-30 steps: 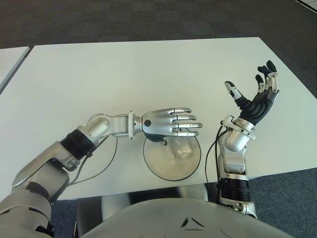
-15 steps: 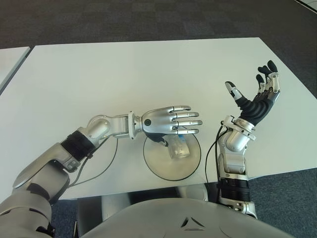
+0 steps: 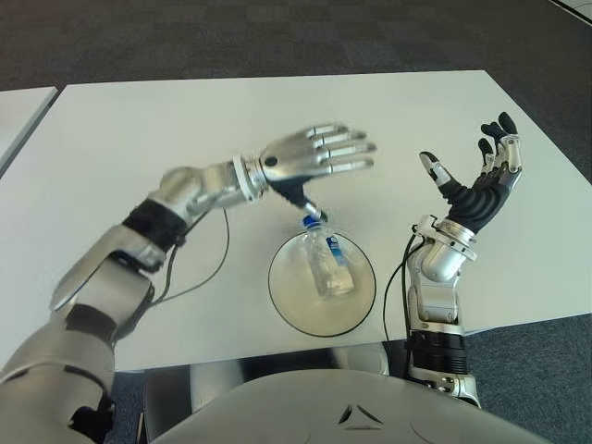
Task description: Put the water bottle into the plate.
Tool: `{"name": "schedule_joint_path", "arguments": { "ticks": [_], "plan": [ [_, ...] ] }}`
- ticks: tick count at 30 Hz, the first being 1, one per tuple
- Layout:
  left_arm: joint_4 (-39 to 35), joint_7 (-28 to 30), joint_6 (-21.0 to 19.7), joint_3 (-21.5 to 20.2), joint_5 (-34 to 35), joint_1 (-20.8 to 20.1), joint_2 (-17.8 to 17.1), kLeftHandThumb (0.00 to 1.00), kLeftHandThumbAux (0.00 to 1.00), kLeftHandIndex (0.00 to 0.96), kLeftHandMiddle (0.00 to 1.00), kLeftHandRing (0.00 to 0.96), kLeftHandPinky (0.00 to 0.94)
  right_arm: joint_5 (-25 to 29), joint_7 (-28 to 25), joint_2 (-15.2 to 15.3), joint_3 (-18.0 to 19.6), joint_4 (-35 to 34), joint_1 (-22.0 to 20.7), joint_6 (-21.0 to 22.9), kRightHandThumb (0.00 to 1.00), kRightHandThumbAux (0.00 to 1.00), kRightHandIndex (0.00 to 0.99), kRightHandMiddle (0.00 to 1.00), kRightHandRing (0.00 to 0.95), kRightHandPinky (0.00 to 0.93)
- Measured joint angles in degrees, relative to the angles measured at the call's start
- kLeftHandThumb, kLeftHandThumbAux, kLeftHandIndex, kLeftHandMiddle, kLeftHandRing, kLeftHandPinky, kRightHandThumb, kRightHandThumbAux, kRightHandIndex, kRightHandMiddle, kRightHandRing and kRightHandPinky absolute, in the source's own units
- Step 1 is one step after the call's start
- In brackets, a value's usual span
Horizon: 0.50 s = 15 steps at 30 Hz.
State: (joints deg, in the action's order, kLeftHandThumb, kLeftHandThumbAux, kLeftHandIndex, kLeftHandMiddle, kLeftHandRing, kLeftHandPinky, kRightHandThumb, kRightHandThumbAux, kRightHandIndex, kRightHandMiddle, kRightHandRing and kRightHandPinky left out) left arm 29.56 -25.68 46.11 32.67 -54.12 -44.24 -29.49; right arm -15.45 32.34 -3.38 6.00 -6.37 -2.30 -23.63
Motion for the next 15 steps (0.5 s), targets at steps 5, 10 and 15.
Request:
{"name": "schedule_joint_path", "arguments": {
  "ticks": [5,10,15],
  "plan": [
    [4.49,7.16,1.76,-3.85,13.07,-3.83,1.87,0.114,0.442,0.000,0.000,0.000,0.000,-0.11,0.00,0.03,0.11,0.05,-0.06,0.00,0.465,0.945,0.338,0.194,0.155,0.188],
    [5.74,15.32,1.95,-6.56,25.11,-3.94,4.56,0.105,0.507,0.000,0.000,0.000,0.000,-0.26,-0.01,0.08,0.09,0.25,-0.28,0.01,0.439,0.953,0.329,0.188,0.152,0.184],
    [6.79,23.97,-0.39,-9.67,36.95,-3.18,7.61,0.077,0.568,0.000,0.000,0.000,0.000,-0.31,-0.12,0.13,0.05,0.55,-0.56,0.02,0.411,0.962,0.323,0.185,0.152,0.184]
  ]
}}
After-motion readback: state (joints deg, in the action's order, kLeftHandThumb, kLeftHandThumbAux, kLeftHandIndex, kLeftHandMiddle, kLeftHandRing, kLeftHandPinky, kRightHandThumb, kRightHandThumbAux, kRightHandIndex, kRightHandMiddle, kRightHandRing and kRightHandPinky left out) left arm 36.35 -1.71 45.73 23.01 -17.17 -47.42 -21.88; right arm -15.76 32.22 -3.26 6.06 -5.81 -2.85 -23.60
